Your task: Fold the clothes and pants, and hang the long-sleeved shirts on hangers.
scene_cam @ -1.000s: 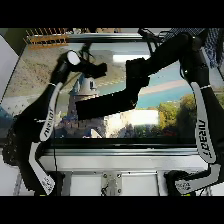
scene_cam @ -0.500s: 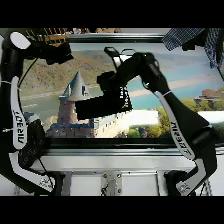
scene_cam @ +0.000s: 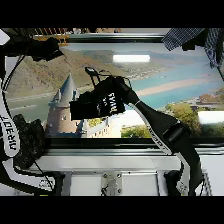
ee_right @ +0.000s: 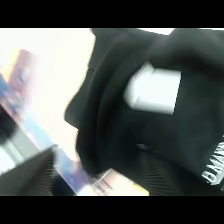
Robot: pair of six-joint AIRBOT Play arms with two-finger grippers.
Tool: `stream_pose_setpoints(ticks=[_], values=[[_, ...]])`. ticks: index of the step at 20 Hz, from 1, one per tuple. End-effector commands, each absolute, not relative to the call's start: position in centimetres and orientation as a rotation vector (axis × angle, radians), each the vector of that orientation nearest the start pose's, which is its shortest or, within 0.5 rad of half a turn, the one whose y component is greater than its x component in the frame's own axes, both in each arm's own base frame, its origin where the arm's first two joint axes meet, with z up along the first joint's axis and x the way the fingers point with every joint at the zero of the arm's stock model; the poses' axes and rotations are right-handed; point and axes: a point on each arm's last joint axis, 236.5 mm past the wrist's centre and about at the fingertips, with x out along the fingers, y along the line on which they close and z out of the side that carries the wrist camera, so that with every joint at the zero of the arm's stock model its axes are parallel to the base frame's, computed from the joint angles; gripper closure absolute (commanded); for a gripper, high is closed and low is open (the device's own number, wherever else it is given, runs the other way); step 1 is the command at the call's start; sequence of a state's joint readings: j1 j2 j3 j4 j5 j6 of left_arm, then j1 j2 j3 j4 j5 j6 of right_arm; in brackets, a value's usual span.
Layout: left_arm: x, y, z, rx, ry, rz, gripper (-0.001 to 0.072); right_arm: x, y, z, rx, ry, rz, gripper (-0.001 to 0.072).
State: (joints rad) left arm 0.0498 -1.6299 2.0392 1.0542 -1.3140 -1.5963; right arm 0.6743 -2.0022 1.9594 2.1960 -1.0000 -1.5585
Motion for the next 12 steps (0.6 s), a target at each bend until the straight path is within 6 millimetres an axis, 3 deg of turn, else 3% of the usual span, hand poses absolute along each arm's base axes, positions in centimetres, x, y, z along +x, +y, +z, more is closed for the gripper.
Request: stream_pose_setpoints(ticks=[1,2,4,6,9,12], values=[[51.9,-8.7,20.3,-0.387,0.881,-0.352,0.0696,40.3,50.6,2.0,0.377,1.126,0.926,0.0047],[51.9,-8.6,20.3,-0.387,0.881,-0.351,0.0697,40.5,50.9,3.3,0.403,1.107,0.94,0.0047],[51.7,-8.7,20.3,-0.385,0.886,-0.353,0.0697,41.3,49.8,5.7,0.392,1.064,0.956,0.0048],[51.3,-8.7,19.9,-0.371,0.905,-0.361,0.0697,42.0,46.2,7.2,0.308,1.059,0.987,0.0048],[50.0,-9.5,18.0,-0.361,0.953,-0.373,0.0697,43.1,37.5,6.4,0.224,1.168,0.97,0.0049],[47.8,-11.3,15.0,-0.342,0.992,-0.397,0.0696,44.9,27.7,3.7,0.289,1.283,0.833,0.0049]])
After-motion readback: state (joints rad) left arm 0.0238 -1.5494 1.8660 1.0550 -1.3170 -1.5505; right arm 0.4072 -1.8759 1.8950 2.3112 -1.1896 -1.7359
